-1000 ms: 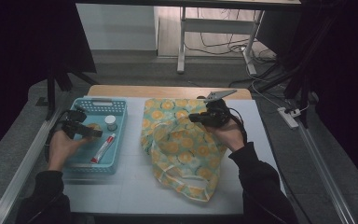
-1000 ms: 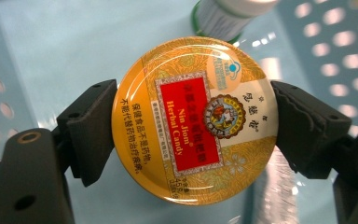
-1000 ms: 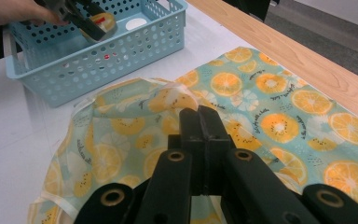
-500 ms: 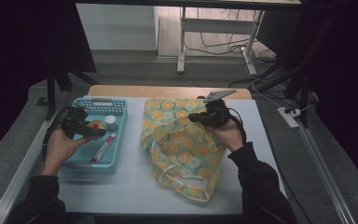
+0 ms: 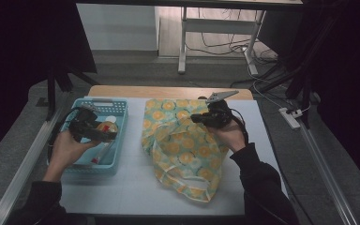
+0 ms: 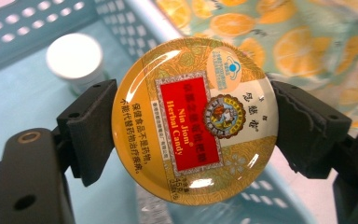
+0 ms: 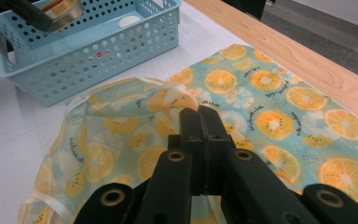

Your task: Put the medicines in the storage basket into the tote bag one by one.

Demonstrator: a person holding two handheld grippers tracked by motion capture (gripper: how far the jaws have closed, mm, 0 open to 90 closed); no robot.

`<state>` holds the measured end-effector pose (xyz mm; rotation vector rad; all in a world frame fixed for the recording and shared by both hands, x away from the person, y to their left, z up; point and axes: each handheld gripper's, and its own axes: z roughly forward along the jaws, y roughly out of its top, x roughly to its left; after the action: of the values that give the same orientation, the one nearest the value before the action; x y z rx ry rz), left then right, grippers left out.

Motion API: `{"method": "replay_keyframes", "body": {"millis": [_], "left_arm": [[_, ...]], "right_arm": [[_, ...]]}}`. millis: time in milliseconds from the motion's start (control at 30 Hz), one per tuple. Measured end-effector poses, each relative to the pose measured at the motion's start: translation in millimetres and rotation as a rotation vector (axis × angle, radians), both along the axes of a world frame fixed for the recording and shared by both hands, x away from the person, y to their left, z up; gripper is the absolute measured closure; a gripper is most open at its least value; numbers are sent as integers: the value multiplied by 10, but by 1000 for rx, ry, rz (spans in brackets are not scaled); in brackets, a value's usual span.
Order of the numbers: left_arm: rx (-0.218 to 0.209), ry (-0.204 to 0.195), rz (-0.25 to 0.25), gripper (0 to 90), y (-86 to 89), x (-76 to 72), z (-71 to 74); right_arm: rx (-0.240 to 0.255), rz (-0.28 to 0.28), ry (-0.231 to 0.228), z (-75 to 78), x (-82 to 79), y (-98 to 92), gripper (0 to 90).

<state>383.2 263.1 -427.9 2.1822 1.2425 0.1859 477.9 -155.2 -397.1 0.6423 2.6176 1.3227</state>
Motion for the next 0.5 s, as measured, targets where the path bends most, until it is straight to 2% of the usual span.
{"method": "replay_keyframes", "body": {"millis": [400,500], "left_arm": [[-34,-26,-129,210,-468,-62,126],[-47,-28,-175,210,-614,-61,149]], "right_arm": [[2,0,-2,-15,11,-9,900],[2,-2,-2,-22,15,-12,900]]}}
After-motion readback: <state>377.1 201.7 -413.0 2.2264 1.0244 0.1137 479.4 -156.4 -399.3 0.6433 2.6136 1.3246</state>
